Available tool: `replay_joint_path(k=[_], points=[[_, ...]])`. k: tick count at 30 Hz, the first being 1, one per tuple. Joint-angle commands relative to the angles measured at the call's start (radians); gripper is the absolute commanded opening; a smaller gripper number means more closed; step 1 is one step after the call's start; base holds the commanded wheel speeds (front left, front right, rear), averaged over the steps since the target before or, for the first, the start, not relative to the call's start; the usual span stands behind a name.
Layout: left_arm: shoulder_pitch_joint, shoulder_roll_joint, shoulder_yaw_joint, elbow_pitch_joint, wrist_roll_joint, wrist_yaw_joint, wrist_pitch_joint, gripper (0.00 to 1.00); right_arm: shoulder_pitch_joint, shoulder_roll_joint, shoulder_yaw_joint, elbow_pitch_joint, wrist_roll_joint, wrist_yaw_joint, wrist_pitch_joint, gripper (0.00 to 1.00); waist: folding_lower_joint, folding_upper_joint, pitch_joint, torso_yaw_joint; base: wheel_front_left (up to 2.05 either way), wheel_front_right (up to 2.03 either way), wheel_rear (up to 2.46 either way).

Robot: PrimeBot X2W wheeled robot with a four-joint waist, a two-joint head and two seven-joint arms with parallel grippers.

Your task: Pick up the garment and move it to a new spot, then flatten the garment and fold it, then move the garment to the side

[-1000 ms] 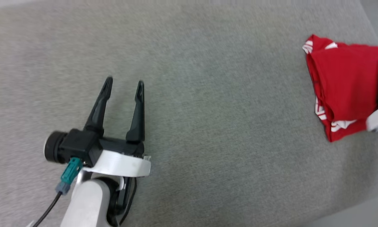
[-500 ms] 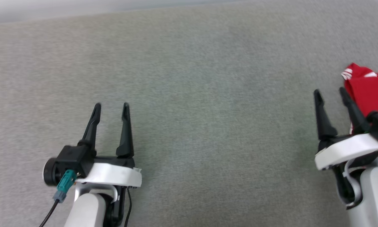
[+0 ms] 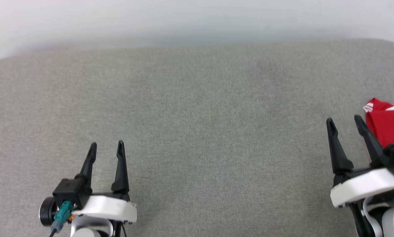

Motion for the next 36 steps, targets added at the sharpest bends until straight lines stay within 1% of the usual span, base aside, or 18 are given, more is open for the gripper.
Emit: replay_joint_path(k=[1,9,16,27,36], points=[[0.017,-0.002,0.003,0.001,-0.001,0.0,-0.006,1.0,0.022,0.007,-0.003,-0.008,-0.005,-0.001,0.003,1.0,0.0001,-0.0001,-0.025,0.007,0.0,0.0,0.0],[0.082,-0.013,0.019,0.011,0.007,-0.016,-0.005,1.0,0.122,0.026,0.0,-0.091,-0.039,-0.001,0.051,1.0,0.0001,-0.0001,-0.093,0.005,0.0,0.0,0.0],[0.109,-0.021,0.031,0.022,0.012,-0.032,-0.005,1.0,0.18,0.037,0.008,-0.123,-0.053,-0.001,0.068,1.0,0.0001,-0.0001,-0.123,0.009,0.0,0.0,0.0],[0.096,-0.029,0.052,0.022,0.04,-0.052,-0.005,1.0,0.182,0.034,0.016,-0.159,-0.068,-0.001,0.064,1.0,0.0001,-0.0001,-0.11,0.022,0.0,0.0,0.0],[0.081,-0.035,0.064,0.03,0.057,-0.069,-0.005,1.0,0.174,0.04,0.014,-0.158,-0.064,-0.001,0.056,1.0,0.0001,-0.0001,-0.099,0.027,0.0,0.0,0.0]])
